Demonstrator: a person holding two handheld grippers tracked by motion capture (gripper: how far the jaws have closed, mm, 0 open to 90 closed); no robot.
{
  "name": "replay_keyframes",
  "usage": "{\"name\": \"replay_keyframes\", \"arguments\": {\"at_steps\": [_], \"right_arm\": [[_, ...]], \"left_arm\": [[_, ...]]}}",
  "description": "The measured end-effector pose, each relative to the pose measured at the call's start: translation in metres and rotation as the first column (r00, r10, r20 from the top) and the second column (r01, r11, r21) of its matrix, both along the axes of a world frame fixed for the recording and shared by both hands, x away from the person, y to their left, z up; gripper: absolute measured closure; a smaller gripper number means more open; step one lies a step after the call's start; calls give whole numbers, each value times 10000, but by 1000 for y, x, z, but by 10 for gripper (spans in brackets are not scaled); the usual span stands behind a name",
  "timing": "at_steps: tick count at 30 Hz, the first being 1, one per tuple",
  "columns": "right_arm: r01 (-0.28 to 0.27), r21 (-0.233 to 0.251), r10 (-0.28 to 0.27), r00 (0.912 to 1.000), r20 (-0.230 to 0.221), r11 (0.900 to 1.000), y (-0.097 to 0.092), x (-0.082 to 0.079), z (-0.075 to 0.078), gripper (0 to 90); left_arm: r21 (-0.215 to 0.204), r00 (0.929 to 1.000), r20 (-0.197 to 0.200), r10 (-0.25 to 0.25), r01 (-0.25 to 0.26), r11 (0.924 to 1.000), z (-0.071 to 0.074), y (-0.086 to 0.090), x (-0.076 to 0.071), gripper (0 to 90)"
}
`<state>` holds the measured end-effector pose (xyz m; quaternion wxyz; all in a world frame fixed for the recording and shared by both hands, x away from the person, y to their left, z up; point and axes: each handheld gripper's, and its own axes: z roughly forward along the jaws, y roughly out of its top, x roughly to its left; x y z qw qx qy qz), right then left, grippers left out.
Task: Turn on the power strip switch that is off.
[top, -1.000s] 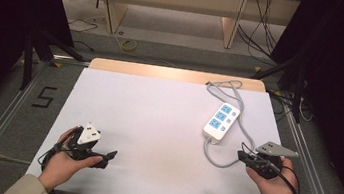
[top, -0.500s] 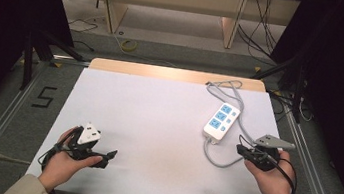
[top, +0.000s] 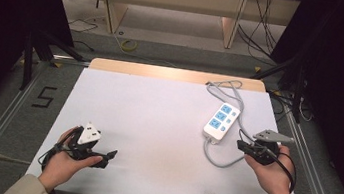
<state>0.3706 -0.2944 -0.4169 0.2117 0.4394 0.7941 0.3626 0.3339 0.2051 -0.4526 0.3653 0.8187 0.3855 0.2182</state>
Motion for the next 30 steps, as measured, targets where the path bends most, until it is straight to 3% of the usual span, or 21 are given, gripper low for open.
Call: {"name": "replay_keyframes", "arguments": {"at_steps": [30], "right_arm": [[79,-288,-88,9995,-319,9996,5,13,9,900]], "left_arm": [[80,10000,-4,-11,11,10000,0,0,0,137]]}}
